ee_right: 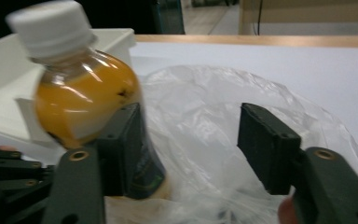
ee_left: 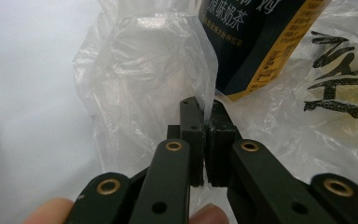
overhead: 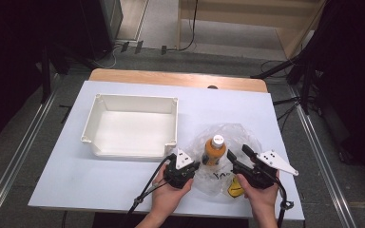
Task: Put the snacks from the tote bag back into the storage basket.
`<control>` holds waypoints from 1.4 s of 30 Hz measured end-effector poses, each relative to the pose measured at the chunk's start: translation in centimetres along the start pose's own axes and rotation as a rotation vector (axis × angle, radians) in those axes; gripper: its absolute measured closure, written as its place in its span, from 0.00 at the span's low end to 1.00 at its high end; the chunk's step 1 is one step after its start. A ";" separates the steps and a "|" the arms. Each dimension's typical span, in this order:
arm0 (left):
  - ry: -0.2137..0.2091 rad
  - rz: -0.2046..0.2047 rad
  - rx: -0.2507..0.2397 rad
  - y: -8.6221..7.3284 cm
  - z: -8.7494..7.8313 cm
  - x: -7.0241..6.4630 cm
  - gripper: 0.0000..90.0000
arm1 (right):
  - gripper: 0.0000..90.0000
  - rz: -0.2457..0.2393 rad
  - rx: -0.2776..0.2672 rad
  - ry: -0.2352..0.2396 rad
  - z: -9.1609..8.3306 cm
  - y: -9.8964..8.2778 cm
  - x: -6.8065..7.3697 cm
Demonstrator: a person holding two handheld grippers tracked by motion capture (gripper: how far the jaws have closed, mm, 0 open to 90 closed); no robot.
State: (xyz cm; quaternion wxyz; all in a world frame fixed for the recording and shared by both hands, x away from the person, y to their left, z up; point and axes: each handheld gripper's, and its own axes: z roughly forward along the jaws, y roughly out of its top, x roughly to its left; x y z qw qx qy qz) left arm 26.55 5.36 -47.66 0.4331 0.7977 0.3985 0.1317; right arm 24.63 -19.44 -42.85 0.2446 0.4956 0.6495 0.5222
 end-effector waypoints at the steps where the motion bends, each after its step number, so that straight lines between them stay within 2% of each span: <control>1: 0.000 -0.001 0.000 0.0 0.0 0.0 0.99 | 0.38 0.000 0.000 0.000 0.0 0.0 0.0; 5: -0.001 -0.003 0.001 0.0 0.0 0.0 0.99 | 0.30 -0.022 -0.023 0.004 -0.6 0.1 0.9; 14: -0.001 -0.007 -0.001 0.0 0.0 0.0 0.99 | 0.33 -0.055 -0.058 0.067 -0.8 0.3 2.3; 19: 0.001 -0.004 -0.001 0.0 0.0 0.0 0.99 | 0.37 -0.071 -0.071 0.065 -0.6 0.2 3.1; 22: 0.001 -0.006 -0.002 0.0 0.0 0.0 0.99 | 0.31 -0.104 -0.071 0.035 -0.3 -0.1 4.0; 24: 0.001 -0.007 -0.002 0.0 0.1 -0.1 0.99 | 0.30 -0.110 -0.075 0.027 -0.2 -0.1 4.2; 31: 0.004 -0.002 -0.001 0.0 0.1 -0.1 0.99 | 0.27 -0.065 -0.054 0.020 1.1 -0.6 4.4; 38: 0.004 0.000 -0.002 0.0 0.1 -0.1 0.99 | 0.25 -0.047 -0.058 0.005 2.1 -1.0 4.8; 42: 0.004 0.003 -0.004 0.0 0.0 -0.1 0.99 | 0.29 -0.056 -0.071 -0.007 2.8 -1.4 5.3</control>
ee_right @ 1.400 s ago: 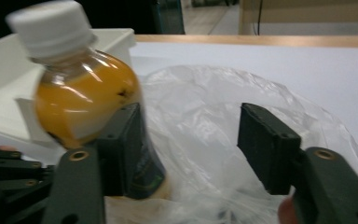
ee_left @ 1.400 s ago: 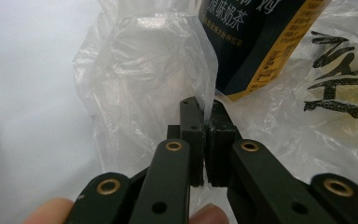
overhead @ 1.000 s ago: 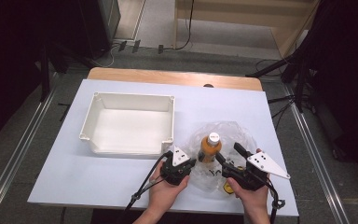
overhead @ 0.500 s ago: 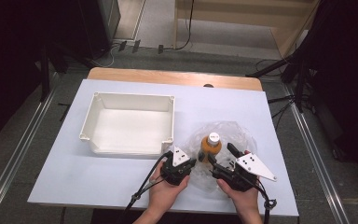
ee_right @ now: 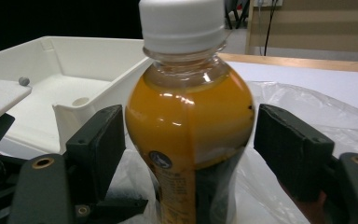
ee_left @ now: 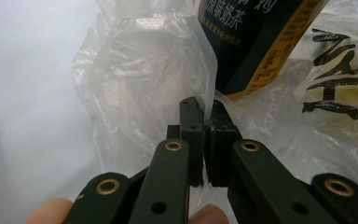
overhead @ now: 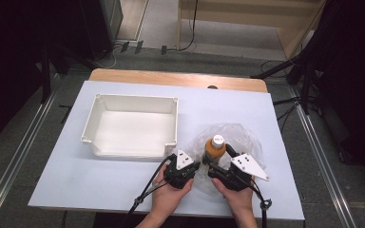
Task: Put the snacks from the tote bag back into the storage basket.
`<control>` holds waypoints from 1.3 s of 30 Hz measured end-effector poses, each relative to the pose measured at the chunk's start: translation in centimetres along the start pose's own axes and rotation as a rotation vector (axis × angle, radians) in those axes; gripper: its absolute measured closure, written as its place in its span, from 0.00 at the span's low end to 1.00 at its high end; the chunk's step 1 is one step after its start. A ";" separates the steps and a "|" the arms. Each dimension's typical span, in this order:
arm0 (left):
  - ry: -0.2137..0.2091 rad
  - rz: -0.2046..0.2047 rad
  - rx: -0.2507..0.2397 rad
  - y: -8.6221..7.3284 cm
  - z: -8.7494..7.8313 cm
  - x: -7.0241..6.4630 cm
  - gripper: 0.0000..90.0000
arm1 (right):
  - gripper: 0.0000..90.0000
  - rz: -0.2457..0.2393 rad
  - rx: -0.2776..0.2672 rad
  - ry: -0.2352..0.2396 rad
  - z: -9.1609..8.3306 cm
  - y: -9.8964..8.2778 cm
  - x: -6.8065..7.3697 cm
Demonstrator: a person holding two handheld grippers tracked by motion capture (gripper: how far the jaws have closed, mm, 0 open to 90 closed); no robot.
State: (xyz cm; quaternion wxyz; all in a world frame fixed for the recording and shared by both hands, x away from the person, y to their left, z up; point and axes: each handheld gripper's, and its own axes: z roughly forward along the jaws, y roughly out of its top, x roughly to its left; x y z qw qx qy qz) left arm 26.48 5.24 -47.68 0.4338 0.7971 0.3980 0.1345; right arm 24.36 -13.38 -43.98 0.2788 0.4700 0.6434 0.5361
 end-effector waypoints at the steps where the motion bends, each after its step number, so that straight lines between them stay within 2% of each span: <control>1: 0.000 0.000 0.000 0.0 0.0 0.0 0.98 | 0.29 -0.001 -0.001 0.000 0.2 -0.1 0.1; 5: 0.000 0.003 0.003 0.0 0.0 0.0 0.98 | 0.31 0.017 -0.007 -0.017 0.8 -0.2 0.3; 13: 0.000 0.010 0.000 0.0 0.0 0.0 0.98 | 0.32 0.034 -0.013 -0.002 1.1 -0.3 0.1; 19: -0.002 0.015 -0.006 0.0 0.0 -0.1 0.98 | 0.34 0.007 0.010 -0.024 1.7 -0.6 0.4; 23: -0.003 0.012 0.000 0.0 0.1 -0.1 0.98 | 0.35 0.000 0.026 -0.038 1.5 -0.3 0.5; 26: 0.000 0.013 0.007 0.1 0.1 -0.1 0.99 | 0.35 0.013 0.040 -0.035 1.3 -0.1 0.3; 31: 0.001 0.014 0.009 0.1 0.1 -0.1 0.99 | 0.35 0.016 0.026 -0.022 0.7 0.7 0.2; 33: -0.001 0.011 0.008 0.1 0.1 0.0 0.98 | 0.35 0.000 0.015 -0.017 0.3 1.4 0.4; 36: -0.003 0.003 -0.003 0.1 0.1 0.0 0.93 | 0.35 -0.009 0.012 -0.019 -0.2 2.3 0.8; 37: -0.023 -0.002 -0.026 0.0 -0.1 0.1 0.87 | 0.35 -0.013 0.008 -0.013 -0.5 2.9 1.0; 39: -0.042 -0.014 -0.046 -0.1 -0.3 0.2 0.81 | 0.35 -0.012 0.002 -0.007 -0.8 3.2 1.1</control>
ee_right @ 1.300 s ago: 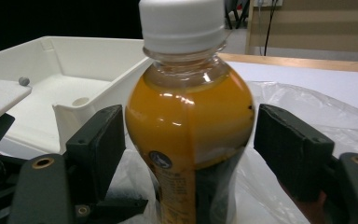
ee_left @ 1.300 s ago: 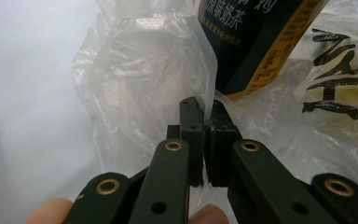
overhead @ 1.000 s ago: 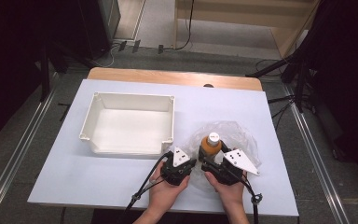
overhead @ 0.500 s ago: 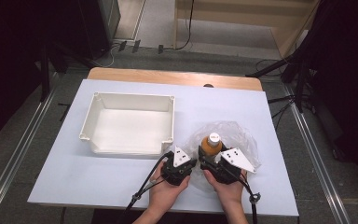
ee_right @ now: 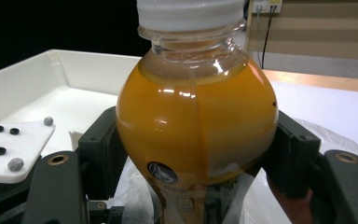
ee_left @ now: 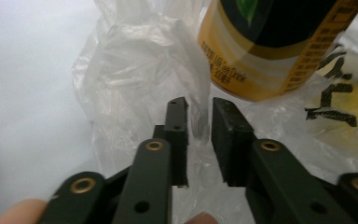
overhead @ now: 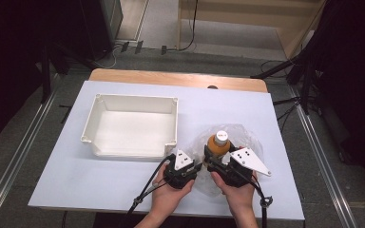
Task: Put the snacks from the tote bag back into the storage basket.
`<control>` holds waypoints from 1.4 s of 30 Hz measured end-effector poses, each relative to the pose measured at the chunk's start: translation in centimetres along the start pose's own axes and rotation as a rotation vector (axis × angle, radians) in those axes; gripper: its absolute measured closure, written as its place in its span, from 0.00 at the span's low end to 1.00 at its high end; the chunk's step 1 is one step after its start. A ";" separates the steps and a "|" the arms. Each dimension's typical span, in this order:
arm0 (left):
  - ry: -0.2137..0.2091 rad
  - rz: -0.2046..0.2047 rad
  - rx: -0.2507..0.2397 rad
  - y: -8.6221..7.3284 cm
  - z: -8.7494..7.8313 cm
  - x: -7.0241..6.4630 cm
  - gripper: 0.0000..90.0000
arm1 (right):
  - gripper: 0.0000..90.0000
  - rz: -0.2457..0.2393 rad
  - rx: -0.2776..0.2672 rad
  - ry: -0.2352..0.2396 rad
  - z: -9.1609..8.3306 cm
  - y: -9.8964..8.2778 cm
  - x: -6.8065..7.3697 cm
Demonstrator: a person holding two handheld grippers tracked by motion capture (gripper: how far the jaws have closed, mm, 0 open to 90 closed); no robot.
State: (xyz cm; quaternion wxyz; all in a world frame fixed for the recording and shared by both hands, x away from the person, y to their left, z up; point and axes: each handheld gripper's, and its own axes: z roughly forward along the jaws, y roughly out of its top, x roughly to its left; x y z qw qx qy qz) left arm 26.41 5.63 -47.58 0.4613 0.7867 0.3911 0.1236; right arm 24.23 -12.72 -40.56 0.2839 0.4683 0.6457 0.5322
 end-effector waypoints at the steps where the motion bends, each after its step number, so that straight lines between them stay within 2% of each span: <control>1: 0.000 0.000 0.000 0.0 0.0 0.0 0.79 | 0.35 0.000 0.000 0.000 0.0 0.0 0.0; 2: -0.015 -0.006 -0.016 0.0 -0.2 0.1 0.79 | 0.35 -0.001 -0.002 0.002 -0.1 0.2 0.0; 3: -0.029 -0.010 -0.041 -0.1 -0.4 0.1 0.73 | 0.35 0.001 -0.006 0.003 -0.4 0.5 0.1; 5: -0.043 -0.008 -0.058 -0.1 -0.6 0.1 0.70 | 0.35 0.003 -0.009 0.001 -0.5 0.6 0.1; 6: -0.059 -0.008 -0.069 -0.1 -0.8 0.2 0.65 | 0.35 0.000 -0.014 0.001 -0.7 0.7 0.0; 7: -0.073 -0.011 -0.088 -0.2 -1.2 0.3 0.54 | 0.35 0.007 -0.018 0.002 -0.9 1.0 -0.1; 8: -0.073 -0.011 -0.088 -0.2 -1.2 0.3 0.49 | 0.35 0.007 -0.018 0.002 -0.9 1.0 -0.1; 9: -0.081 -0.025 -0.109 -0.2 -1.9 0.5 0.42 | 0.35 0.009 -0.021 0.007 -1.1 1.2 -0.3; 12: -0.069 -0.022 -0.122 -0.3 -2.7 0.7 0.28 | 0.35 0.012 -0.024 0.010 -1.4 1.5 -0.4; 13: -0.050 -0.010 -0.126 -0.5 -3.2 0.8 0.28 | 0.35 0.009 -0.029 0.008 -1.5 1.6 -0.6; 14: -0.047 -0.001 -0.130 -0.5 -3.5 0.8 0.15 | 0.35 0.012 -0.037 0.013 -1.7 1.8 -0.7; 17: -0.047 0.024 -0.145 -0.8 -4.6 1.1 0.14 | 0.35 0.016 -0.040 0.013 -1.8 1.9 -0.9; 18: -0.041 0.022 -0.155 -0.7 -4.9 1.3 0.13 | 0.35 0.016 -0.040 0.012 -1.8 1.9 -0.9; 20: -0.042 -0.016 -0.162 -0.4 -5.4 1.9 0.12 | 0.35 0.021 -0.039 0.007 -1.9 2.0 -1.0; 25: -0.032 -0.001 -0.159 -0.5 -6.5 2.4 0.11 | 0.35 0.027 -0.035 0.014 -2.0 2.1 -1.1; 27: -0.048 -0.019 -0.162 -0.7 -7.2 3.0 0.10 | 0.35 0.026 -0.040 0.017 -2.0 2.1 -1.2; 30: -0.042 -0.030 -0.168 -1.2 -8.0 3.5 0.10 | 0.35 0.026 -0.041 0.017 -2.1 2.1 -1.3; 37: 0.012 -0.049 -0.165 -2.7 -10.7 6.0 0.09 | 0.35 0.028 -0.033 0.013 -2.0 2.0 -1.4; 38: 0.030 -0.054 -0.173 -3.0 -11.6 6.9 0.08 | 0.35 0.024 -0.027 0.008 -2.0 1.9 -1.3; 39: 0.030 -0.054 -0.173 -3.0 -11.6 6.9 0.08 | 0.35 0.024 -0.027 0.008 -2.0 1.9 -1.3; 42: 0.063 -0.081 -0.196 -3.1 -13.3 8.4 0.08 | 0.35 0.020 -0.015 0.008 -1.9 1.6 -1.1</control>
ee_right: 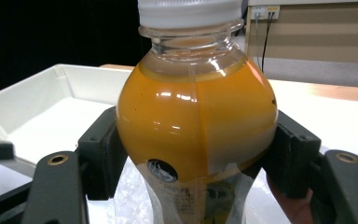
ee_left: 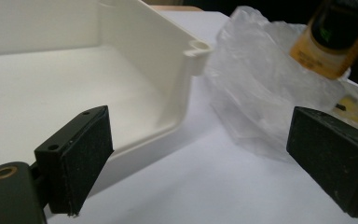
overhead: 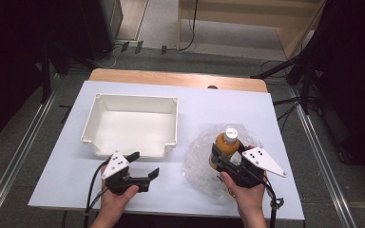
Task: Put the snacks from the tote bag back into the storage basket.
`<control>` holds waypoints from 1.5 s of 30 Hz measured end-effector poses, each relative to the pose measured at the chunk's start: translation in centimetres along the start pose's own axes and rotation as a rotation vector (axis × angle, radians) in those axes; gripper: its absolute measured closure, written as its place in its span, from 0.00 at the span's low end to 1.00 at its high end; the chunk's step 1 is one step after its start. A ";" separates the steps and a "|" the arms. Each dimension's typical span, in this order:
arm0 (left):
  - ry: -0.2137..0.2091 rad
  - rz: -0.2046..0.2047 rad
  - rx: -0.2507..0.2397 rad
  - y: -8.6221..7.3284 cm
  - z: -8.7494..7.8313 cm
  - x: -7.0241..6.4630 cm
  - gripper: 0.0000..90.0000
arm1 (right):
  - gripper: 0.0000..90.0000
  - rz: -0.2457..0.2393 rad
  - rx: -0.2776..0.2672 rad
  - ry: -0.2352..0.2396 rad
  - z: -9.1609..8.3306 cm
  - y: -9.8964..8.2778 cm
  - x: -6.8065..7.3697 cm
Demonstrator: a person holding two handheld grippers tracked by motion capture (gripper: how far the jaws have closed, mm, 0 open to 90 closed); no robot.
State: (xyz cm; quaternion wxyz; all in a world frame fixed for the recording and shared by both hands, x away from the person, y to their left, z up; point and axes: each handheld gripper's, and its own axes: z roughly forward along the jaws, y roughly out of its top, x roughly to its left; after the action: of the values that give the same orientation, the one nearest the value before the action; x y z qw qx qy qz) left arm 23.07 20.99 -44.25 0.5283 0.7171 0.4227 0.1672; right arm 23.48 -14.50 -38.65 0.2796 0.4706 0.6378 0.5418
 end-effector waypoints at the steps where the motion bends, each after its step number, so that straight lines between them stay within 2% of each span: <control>1: 0.006 -0.004 -0.009 0.1 -0.5 0.4 0.08 | 0.35 -0.001 0.006 -0.003 0.2 -0.2 0.1; 3: 0.029 0.001 -0.023 0.2 -1.7 1.2 0.07 | 0.35 -0.003 0.017 -0.010 0.4 -0.3 0.1; 5: 0.037 0.008 -0.026 0.1 -2.1 1.5 0.07 | 0.35 0.008 0.020 -0.012 0.5 -0.3 0.2; 7: 0.049 -0.004 -0.030 -0.1 -3.2 2.2 0.07 | 0.35 0.020 0.026 -0.018 0.9 -0.2 0.4; 13: 0.065 0.017 -0.046 -0.4 -4.5 3.6 0.04 | 0.35 0.001 0.031 -0.036 1.0 1.1 1.3; 14: 0.069 -0.001 -0.044 -0.6 -4.5 4.1 0.04 | 0.35 -0.002 0.031 -0.042 1.0 1.3 1.4; 15: 0.069 -0.001 -0.044 -0.6 -4.5 4.1 0.04 | 0.35 -0.002 0.031 -0.042 1.0 1.3 1.4; 18: 0.072 0.019 -0.027 -0.8 -4.2 4.4 0.04 | 0.35 -0.013 0.027 -0.052 1.0 2.0 1.8; 20: 0.072 0.021 -0.029 -0.8 -4.1 4.5 0.04 | 0.35 -0.008 0.019 -0.059 1.0 2.6 2.0; 23: 0.064 0.001 -0.036 -0.7 -4.0 4.8 0.04 | 0.35 -0.002 -0.005 -0.068 1.0 3.6 2.4; 29: 0.072 -0.005 -0.050 -0.4 -4.2 4.9 0.04 | 0.35 -0.005 -0.010 -0.069 1.5 4.5 2.9; 34: 0.073 -0.014 -0.061 -0.4 -4.5 5.2 0.04 | 0.35 0.003 -0.012 -0.061 2.4 5.2 3.3; 45: 0.070 -0.013 -0.068 -0.4 -4.7 5.4 0.04 | 0.35 0.003 0.000 -0.037 4.8 5.4 4.3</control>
State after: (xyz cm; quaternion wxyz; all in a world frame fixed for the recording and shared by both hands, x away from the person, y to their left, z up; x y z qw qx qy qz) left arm 22.82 28.09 -43.96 0.5383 0.6898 0.4395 0.2030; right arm 27.48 -8.69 -34.09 0.2904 0.4814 0.6319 0.5336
